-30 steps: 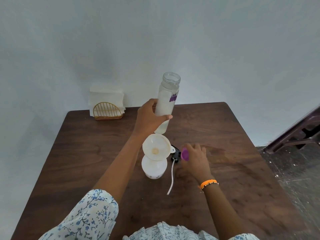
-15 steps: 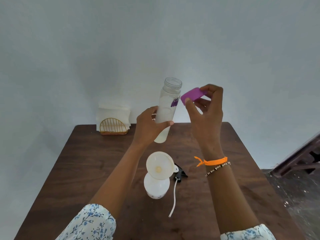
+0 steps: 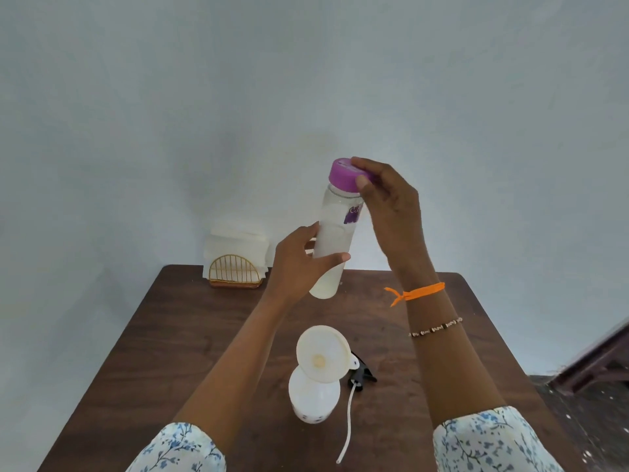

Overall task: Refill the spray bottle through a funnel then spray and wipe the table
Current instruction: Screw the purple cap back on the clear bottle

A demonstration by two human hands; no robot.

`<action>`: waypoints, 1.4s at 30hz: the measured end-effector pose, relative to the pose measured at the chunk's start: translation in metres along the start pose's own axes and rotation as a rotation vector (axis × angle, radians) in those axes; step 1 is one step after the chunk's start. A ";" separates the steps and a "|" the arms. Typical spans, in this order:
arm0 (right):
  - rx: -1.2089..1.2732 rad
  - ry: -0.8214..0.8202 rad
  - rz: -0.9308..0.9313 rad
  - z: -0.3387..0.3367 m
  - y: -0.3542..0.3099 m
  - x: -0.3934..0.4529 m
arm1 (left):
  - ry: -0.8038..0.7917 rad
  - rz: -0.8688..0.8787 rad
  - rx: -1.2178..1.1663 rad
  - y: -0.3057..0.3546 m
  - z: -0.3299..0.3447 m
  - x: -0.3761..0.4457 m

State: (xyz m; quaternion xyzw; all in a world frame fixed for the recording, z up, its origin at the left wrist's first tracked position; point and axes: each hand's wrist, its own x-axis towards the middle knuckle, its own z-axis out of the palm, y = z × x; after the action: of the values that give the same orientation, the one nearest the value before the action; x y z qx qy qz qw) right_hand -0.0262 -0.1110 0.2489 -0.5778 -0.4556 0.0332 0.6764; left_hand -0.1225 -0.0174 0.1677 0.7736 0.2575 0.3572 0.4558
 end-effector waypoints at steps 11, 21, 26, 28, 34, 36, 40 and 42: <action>0.008 -0.398 0.043 -0.023 -0.010 0.024 | -0.160 0.004 -0.063 -0.005 -0.015 0.008; -0.168 0.050 0.098 -0.006 0.003 0.023 | -0.068 -0.061 -0.106 -0.010 -0.006 0.005; -0.135 -0.143 0.152 -0.006 0.001 0.021 | -0.036 -0.089 -0.118 -0.016 -0.003 0.006; -0.070 -0.253 0.185 -0.014 -0.001 0.022 | -0.037 -0.095 -0.122 -0.019 -0.005 0.007; -0.205 -0.111 0.235 -0.011 -0.005 0.023 | -0.033 -0.091 -0.076 -0.020 -0.004 0.005; -0.160 -0.130 0.273 -0.008 -0.002 0.021 | -0.036 -0.088 -0.089 -0.017 -0.003 0.004; 0.225 -0.263 0.342 -0.009 0.003 0.018 | -0.022 -0.092 -0.118 -0.016 -0.004 0.005; 0.226 -0.226 0.327 -0.011 0.004 0.019 | -0.016 -0.091 -0.100 -0.018 -0.005 0.005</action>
State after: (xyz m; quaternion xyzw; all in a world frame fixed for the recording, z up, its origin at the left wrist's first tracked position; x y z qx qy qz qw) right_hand -0.0062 -0.1073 0.2578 -0.5573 -0.4219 0.2576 0.6671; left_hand -0.1241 -0.0032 0.1549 0.7403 0.2704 0.3422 0.5116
